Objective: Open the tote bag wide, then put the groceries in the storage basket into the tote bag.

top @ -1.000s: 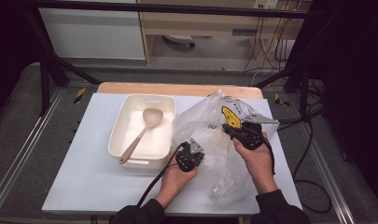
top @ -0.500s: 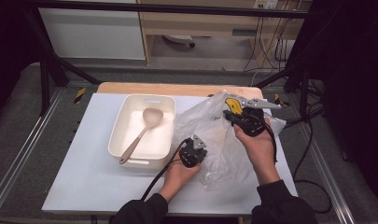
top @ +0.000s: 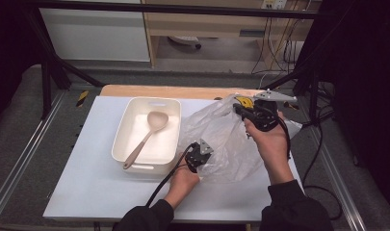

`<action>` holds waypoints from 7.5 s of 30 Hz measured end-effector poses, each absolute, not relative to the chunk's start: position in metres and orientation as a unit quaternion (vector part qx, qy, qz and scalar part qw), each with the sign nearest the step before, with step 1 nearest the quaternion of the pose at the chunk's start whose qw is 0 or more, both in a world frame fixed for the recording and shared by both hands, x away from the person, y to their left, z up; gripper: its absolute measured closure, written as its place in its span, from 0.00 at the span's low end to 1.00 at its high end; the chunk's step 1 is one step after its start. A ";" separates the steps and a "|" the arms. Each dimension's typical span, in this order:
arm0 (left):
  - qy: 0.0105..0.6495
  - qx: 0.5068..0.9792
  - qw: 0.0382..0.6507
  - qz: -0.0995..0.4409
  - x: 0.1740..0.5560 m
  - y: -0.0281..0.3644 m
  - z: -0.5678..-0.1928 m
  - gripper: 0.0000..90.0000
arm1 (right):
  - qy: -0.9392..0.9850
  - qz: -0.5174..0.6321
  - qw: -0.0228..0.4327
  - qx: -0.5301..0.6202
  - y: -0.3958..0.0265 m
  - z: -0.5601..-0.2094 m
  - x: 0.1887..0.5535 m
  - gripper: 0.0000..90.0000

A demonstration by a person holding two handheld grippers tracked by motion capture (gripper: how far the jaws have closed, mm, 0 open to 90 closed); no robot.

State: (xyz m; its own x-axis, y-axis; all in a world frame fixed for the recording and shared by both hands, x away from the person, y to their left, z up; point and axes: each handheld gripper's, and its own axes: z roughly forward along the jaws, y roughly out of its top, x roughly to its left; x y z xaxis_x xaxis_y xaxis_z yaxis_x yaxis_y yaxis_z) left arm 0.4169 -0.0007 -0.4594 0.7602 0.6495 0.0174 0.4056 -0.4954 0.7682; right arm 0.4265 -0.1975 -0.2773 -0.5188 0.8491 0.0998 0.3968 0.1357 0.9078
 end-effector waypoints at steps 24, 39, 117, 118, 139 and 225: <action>0.294 0.847 0.422 0.135 0.372 0.011 -0.427 1.00 | 0.723 0.474 0.195 0.463 -0.191 -0.333 0.440 1.00; 0.305 0.813 0.484 0.109 0.354 0.067 -0.379 1.00 | 0.725 0.474 0.185 0.463 -0.192 -0.345 0.440 1.00; 0.464 0.722 0.471 0.205 0.368 0.225 -0.323 0.10 | 0.749 0.456 0.161 0.454 -0.181 -0.370 0.437 1.00; 0.463 0.722 0.471 0.206 0.368 0.225 -0.323 0.10 | 0.749 0.455 0.160 0.455 -0.181 -0.371 0.437 1.00; 0.485 0.741 0.427 0.183 0.385 0.226 -0.336 0.28 | 0.758 0.444 0.155 0.452 -0.176 -0.379 0.439 1.00; 0.444 0.782 0.407 0.161 0.363 0.239 -0.332 0.76 | 0.756 0.450 0.154 0.449 -0.179 -0.378 0.440 1.00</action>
